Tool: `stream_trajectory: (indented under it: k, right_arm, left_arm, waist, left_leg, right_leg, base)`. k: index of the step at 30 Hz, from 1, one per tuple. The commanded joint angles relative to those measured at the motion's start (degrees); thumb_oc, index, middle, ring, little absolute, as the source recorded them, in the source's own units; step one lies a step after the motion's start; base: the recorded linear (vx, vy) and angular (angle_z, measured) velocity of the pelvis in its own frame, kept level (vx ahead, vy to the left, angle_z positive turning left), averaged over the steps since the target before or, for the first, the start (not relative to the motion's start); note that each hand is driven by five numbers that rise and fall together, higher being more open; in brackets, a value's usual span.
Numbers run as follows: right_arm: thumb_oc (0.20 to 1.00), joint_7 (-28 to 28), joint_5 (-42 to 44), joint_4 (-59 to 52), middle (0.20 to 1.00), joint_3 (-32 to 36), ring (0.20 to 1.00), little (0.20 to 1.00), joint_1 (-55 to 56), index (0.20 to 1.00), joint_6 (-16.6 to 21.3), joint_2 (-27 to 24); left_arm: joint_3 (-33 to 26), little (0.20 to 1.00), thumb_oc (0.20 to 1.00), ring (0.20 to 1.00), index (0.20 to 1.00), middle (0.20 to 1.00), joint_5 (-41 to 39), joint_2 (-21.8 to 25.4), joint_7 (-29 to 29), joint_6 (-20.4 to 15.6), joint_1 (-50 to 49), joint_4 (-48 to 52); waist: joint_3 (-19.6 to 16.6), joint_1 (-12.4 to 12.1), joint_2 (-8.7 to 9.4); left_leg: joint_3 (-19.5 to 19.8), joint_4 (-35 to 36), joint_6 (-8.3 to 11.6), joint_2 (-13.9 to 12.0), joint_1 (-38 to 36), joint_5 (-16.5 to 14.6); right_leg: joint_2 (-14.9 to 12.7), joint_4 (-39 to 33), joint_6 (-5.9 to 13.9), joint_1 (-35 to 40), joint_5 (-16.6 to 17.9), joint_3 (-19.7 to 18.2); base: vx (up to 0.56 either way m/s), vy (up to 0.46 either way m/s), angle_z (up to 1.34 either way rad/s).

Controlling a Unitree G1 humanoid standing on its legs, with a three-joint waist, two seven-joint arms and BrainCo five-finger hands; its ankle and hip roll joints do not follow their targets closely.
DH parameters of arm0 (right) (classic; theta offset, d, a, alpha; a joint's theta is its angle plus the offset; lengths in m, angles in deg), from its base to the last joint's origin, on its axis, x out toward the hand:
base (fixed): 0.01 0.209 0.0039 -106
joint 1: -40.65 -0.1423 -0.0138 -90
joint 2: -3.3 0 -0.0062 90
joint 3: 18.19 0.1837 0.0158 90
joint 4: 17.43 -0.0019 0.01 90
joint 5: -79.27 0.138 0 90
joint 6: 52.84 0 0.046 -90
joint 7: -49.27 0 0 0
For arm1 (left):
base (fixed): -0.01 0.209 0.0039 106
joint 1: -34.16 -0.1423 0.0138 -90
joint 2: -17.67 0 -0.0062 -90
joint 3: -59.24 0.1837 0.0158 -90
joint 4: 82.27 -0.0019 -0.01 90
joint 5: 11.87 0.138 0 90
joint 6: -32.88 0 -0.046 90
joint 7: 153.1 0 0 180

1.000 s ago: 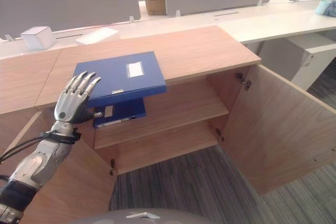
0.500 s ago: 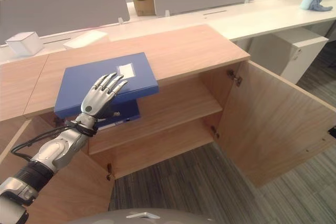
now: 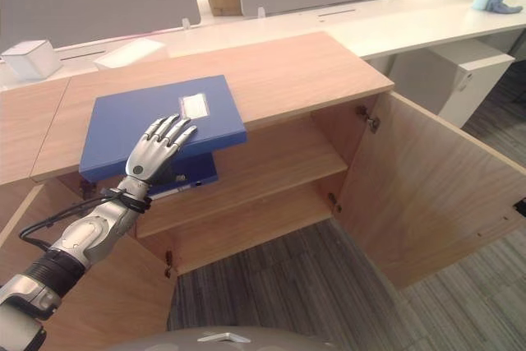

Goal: Put the empty folder in the office cabinet

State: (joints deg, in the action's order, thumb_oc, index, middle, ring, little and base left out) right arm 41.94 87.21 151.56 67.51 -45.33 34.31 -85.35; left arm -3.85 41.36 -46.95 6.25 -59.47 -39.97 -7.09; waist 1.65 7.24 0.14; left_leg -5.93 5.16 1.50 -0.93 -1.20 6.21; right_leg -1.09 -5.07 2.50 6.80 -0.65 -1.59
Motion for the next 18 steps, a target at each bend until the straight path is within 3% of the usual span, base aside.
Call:
stream_trajectory:
  k: [1,18]
  right_arm:
    - [1.0,-1.86,1.46,1.99,1.0,0.24,1.0,1.0,-2.67,1.0,0.17,-2.0]
    - [1.0,-2.23,1.62,2.23,1.0,0.1,1.0,1.0,-2.71,1.0,0.08,-1.2]
  left_arm:
    - [-3.72,1.0,1.0,1.0,1.0,1.0,0.47,-0.36,-1.35,2.65,6.61,-4.41]
    - [-7.55,1.0,1.0,1.0,1.0,1.0,-1.48,-1.8,-2.88,3.6,4.97,-3.64]
  waist:
    - [1.27,-0.38,1.66]
    - [1.22,-0.89,2.74]
  left_leg:
    - [-1.2,-0.16,2.29,-2.65,-2.54,-7.3]
    - [-1.18,-0.16,2.54,-2.9,-2.27,-7.29]
  right_leg:
    - [-1.93,0.07,4.65,-0.81,-0.01,2.74]
    - [-1.8,0.07,4.73,-1.16,0.25,2.82]
  base:
    - [0.0,0.0,0.0]
    - [0.0,0.001,0.0]
